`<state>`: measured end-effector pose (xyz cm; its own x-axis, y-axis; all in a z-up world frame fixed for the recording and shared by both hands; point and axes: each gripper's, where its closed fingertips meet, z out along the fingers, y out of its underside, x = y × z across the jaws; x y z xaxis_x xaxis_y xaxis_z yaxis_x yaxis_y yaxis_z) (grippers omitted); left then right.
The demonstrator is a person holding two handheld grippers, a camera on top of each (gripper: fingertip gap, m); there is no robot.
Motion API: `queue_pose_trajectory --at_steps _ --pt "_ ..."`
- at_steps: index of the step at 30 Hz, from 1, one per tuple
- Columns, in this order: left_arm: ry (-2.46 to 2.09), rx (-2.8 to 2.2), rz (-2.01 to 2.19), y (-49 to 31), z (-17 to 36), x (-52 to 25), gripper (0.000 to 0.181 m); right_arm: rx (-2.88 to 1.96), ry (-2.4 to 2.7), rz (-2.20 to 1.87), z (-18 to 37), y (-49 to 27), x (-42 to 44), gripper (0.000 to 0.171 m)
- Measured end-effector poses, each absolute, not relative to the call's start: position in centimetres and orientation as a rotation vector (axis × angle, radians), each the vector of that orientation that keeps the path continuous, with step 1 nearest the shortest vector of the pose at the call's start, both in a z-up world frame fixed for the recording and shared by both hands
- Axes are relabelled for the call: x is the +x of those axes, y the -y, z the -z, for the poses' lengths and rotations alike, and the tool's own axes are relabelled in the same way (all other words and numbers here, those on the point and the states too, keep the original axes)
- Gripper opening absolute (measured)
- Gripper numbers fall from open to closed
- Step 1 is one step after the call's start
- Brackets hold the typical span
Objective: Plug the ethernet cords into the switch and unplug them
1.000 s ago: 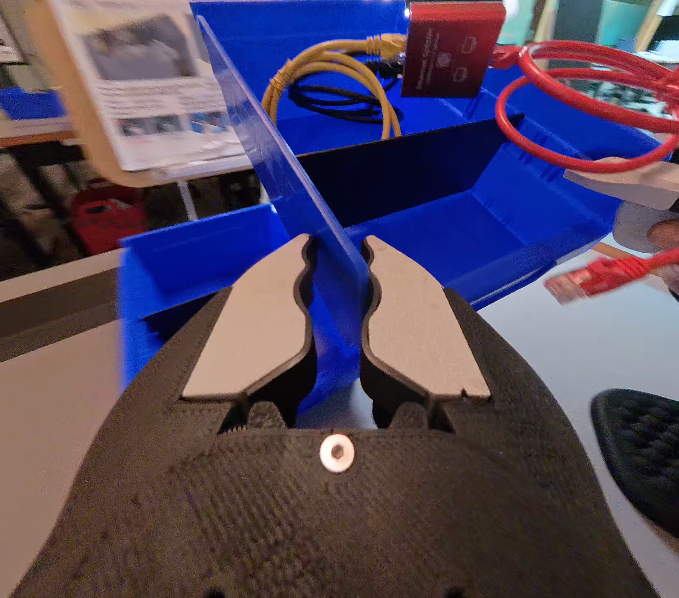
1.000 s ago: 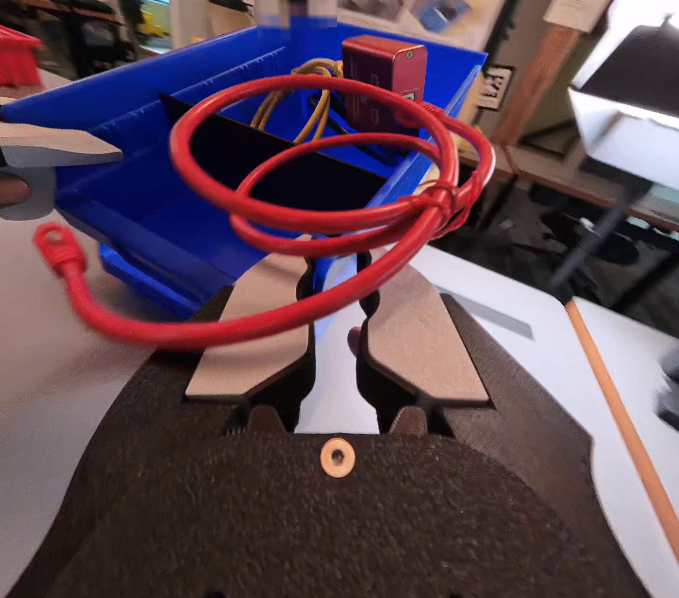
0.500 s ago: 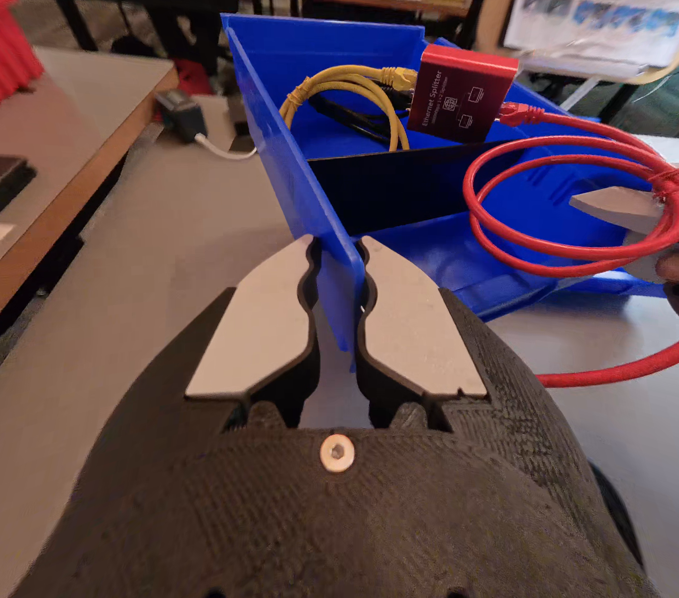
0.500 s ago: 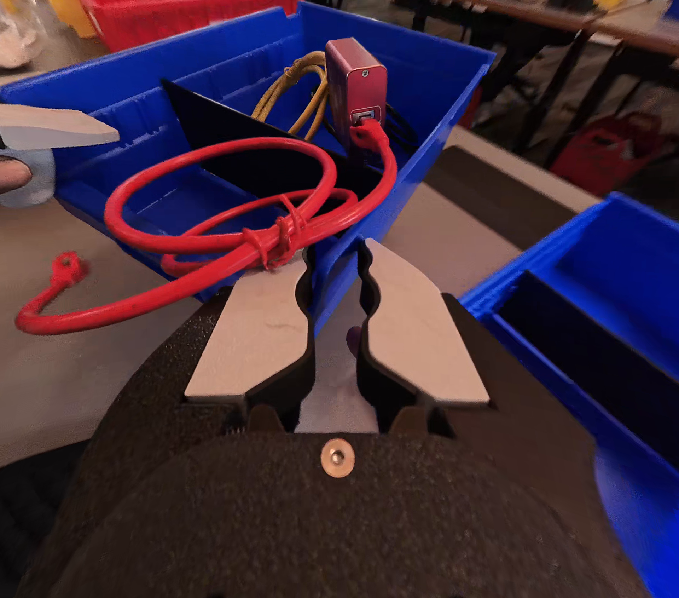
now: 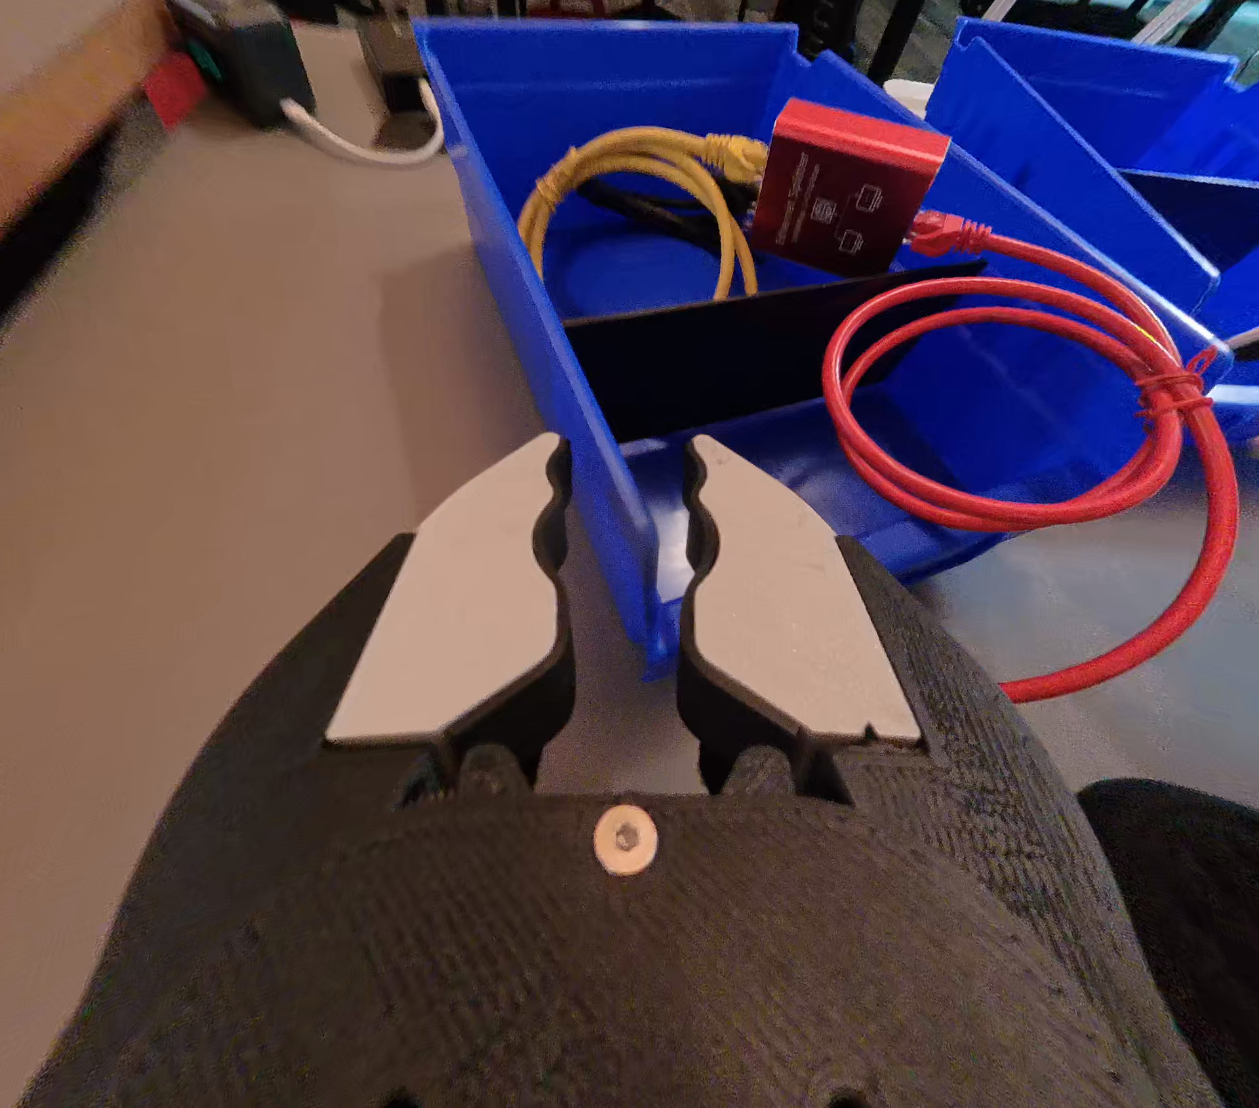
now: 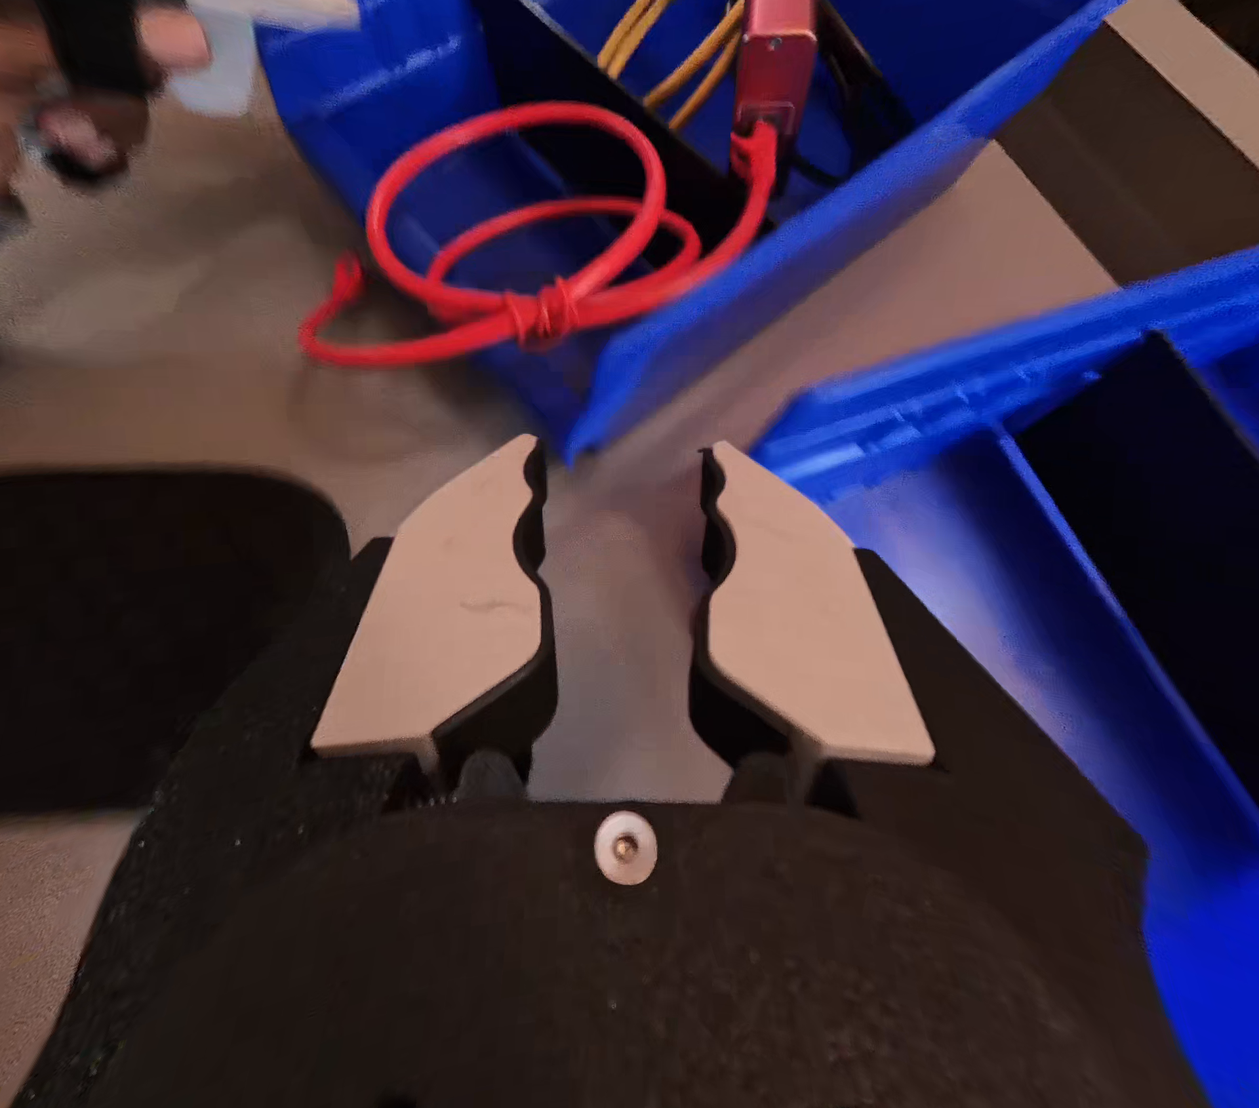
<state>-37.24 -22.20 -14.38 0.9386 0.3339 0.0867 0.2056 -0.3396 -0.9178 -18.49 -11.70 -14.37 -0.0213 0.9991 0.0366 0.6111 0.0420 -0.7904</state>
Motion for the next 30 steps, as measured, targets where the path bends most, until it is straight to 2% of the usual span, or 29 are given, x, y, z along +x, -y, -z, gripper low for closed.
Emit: queue_pose_trajectory --at_steps 3,5,10,12,13,14,15,21,25,27,30 --pt "0.144 -1.951 -0.382 23.1 11.4 -36.7 0.034 -1.604 1.882 -0.514 15.4 8.6 -13.2 0.053" --pt "-0.097 -2.061 -0.363 22.5 11.1 -34.0 0.029 -1.591 1.991 -0.258 16.9 6.0 -10.5 0.057" --pt "-0.6 -2.53 -0.268 21.6 17.1 -30.6 0.04 -1.545 2.152 0.037 20.6 3.3 -10.0 0.064" --pt "-0.725 -2.653 -0.316 21.3 19.0 -30.8 0.042 -1.567 2.191 0.079 22.0 2.8 -10.1 0.053" --pt "-0.786 -2.699 -0.341 21.2 19.7 -30.8 0.042 -1.59 2.187 0.057 22.4 2.8 -10.2 0.037" --pt "-0.845 -2.733 -0.324 21.2 20.3 -30.4 0.039 -1.616 2.177 -0.002 22.6 3.0 -10.2 0.03" --pt "-0.886 -2.75 -0.291 21.1 20.4 -29.9 0.029 -1.63 2.156 -0.037 22.5 3.0 -10.1 0.031" --pt "-0.895 -2.777 -0.22 19.6 20.6 -28.3 0.024 -1.665 2.108 -0.017 22.3 2.9 -5.0 0.031" --pt "-0.92 -2.826 -0.226 19.2 21.2 -27.5 0.031 -1.727 2.031 0.009 22.2 2.0 0.3 0.03" --pt "-0.888 -2.858 -0.121 19.0 21.9 -26.5 0.043 -1.767 1.99 0.021 22.1 1.3 3.1 0.03" --pt "-0.859 -2.863 -0.173 17.9 22.5 -26.7 0.026 -1.822 1.932 0.056 21.9 -0.3 7.1 0.031"
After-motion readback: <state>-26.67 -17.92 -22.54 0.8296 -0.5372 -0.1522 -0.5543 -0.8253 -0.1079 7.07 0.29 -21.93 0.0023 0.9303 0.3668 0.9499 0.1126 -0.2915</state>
